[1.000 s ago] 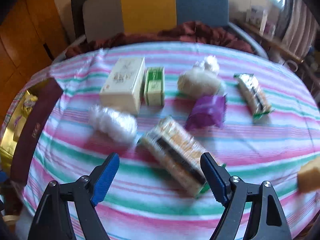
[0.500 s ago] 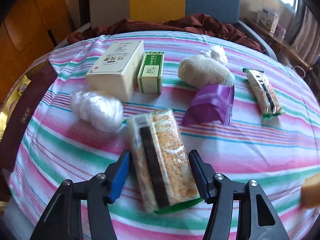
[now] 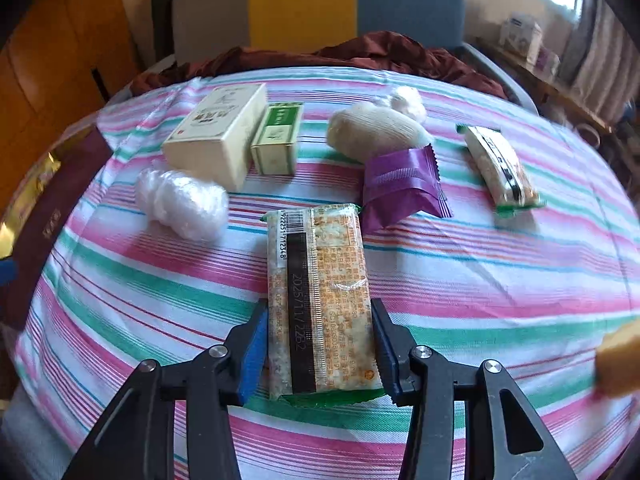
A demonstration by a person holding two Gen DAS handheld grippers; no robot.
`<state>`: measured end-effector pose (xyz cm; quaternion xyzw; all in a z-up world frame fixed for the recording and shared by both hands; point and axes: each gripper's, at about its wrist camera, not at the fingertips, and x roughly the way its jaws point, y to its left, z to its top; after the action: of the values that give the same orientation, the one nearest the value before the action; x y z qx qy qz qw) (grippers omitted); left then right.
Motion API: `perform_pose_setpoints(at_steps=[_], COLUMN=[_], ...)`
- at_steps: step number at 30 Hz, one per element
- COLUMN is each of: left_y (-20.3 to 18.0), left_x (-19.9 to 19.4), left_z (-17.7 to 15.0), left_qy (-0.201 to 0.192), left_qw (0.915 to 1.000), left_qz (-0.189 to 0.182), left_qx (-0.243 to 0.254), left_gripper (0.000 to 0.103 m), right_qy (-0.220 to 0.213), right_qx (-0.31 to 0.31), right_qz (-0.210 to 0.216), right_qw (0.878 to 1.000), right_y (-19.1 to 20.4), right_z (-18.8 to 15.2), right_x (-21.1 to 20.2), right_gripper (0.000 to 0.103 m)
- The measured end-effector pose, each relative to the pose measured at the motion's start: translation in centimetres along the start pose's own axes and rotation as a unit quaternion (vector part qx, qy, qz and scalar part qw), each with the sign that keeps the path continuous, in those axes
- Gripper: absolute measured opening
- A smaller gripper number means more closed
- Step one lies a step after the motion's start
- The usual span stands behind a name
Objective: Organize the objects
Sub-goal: 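Grasp the clear plastic bag with the left tool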
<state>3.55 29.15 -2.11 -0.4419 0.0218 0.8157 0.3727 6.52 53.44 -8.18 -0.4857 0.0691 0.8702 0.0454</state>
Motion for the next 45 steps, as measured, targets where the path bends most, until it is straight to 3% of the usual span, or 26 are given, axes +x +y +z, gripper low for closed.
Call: perform_pose_setpoints(at_steps=[4,10,14,17,20,23,27,32,35,36,39,43,45], left_y=[-0.8,-2.4,-2.5,-3.1,-3.7,-3.8,-3.9,-5.2,-5.1,-5.2,-5.3,-5.3,-5.2], left_x=[3.6,9.1,11.0,10.0,8.9,8.2,9.0,11.8,13.0,13.3,14.0,13.4,13.2], left_z=[2.5,5.6,5.8,4.3,2.6,2.1,3.6,5.1,5.3,5.1,4.5,4.2,3.7], left_qy=[0.002,-0.005,0.016,0.028,0.033,0.012,-0.008,0.016,0.029,0.034,0.039,0.026,0.017], left_qw=[1.0,0.9968,0.9952,0.9908,0.9872,0.9918,0.9949,0.9899,0.9899,0.9902,0.9903,0.9903,0.9905], left_qz=[0.001,0.021,-0.022,-0.091,-0.12,-0.086,-0.012,-0.005,-0.014,-0.019,-0.031,-0.04,-0.026], left_qx=[0.007,0.077,0.094,0.096,0.1,0.094,0.1,0.141,0.138,0.134,0.129,0.131,0.134], left_gripper=[0.066,0.066,0.064,0.064,0.064,0.064,0.067,0.067,0.066,0.064,0.036,0.035,0.035], right_qy=[0.009,0.015,0.024,0.029,0.032,0.034,0.036,0.036,0.035,0.036,0.035,0.034,0.034], right_qx=[0.0,0.024,0.028,0.045,0.072,0.09,0.096,0.095,0.098,0.098,0.096,0.094,0.091], right_qz=[0.008,0.003,-0.024,-0.038,-0.036,-0.037,-0.047,-0.046,-0.042,-0.043,-0.045,-0.047,-0.048], right_qw=[1.0,1.0,0.999,0.998,0.996,0.995,0.994,0.994,0.994,0.994,0.994,0.994,0.994], right_y=[-0.2,-0.1,-0.8,-1.8,-2.8,-3.7,-4.3,-4.8,-4.9,-4.5,-4.5,-4.5,-4.5], right_z=[0.4,0.9,0.9,1.0,1.2,1.2,1.2,1.0,1.0,1.2,1.2,1.0,0.9], right_x=[0.1,0.2,0.2,0.0,0.0,-0.4,-0.5,-0.8,-0.7,-0.3,-0.2,-0.4,-0.5], right_gripper=[0.048,0.048,0.048,0.048,0.048,0.048,0.048,0.048,0.048,0.048,0.048,0.048,0.048])
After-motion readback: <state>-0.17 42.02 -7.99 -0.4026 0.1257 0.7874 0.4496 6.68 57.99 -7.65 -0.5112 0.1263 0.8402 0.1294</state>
